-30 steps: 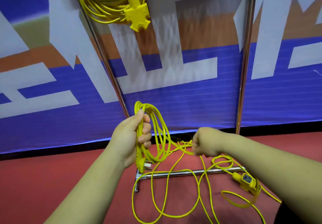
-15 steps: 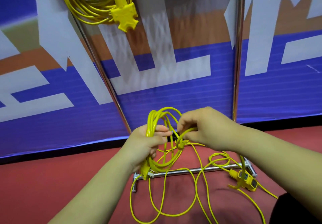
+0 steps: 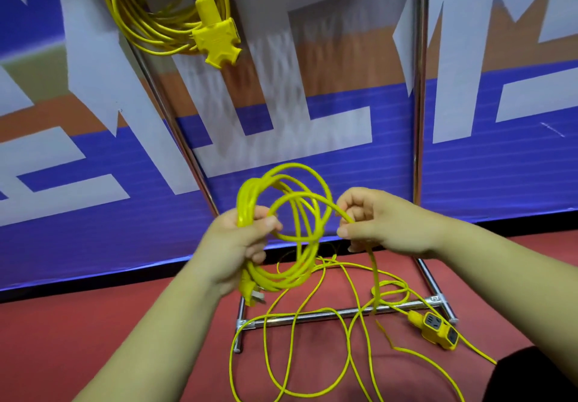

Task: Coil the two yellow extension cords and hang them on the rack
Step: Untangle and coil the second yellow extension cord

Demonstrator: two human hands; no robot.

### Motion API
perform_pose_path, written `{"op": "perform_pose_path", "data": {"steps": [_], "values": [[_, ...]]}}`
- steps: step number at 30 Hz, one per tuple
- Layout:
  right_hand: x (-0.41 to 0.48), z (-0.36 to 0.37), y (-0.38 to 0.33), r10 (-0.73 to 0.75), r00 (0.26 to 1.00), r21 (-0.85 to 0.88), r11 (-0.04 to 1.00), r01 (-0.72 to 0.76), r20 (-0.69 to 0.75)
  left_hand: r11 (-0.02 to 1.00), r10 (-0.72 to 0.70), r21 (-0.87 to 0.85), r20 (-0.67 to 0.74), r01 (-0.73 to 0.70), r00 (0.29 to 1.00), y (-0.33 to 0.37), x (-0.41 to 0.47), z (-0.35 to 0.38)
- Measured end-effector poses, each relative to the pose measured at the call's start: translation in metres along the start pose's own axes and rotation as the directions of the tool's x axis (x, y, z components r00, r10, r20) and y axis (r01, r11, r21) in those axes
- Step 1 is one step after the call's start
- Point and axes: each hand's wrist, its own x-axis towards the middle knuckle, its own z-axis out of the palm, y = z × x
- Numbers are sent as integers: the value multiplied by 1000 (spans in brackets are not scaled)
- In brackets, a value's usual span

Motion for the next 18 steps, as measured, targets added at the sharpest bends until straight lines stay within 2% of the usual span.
{"op": "perform_pose_path", "data": {"steps": [3, 5, 7, 9, 11, 14, 16, 18], "values": [[0, -6, 14, 78, 997, 72, 994, -77, -3, 991, 42, -118, -136, -59, 990, 11, 6, -29], [2, -5, 19, 122, 992, 106, 987, -117, -34, 985, 7, -166, -178, -37, 984, 10, 8, -44], [5, -3, 20, 127, 984, 109, 988, -113, -128, 986, -53, -163, -186, 22, 981, 4, 8, -50], [8, -5, 18, 34, 957, -57, 997, -53, -288, 985, -122, -142, -176, 97, 977, -3, 8, -51], [9, -8, 12, -126, 926, -344, 939, -5, -356, 978, -183, -125, -143, 165, 973, -9, 7, -48], [6, -4, 3, -226, 962, -638, 766, 77, -155, 976, -219, -43, -161, 215, 962, -17, 9, -45], [7, 5, -2, -202, 979, -702, 695, 156, 17, 979, -198, 23, -168, 204, 966, -20, 9, -43], [8, 14, -7, -179, 977, -711, 673, 205, 112, 980, -182, 60, -129, 191, 975, -22, 9, -40]]}}
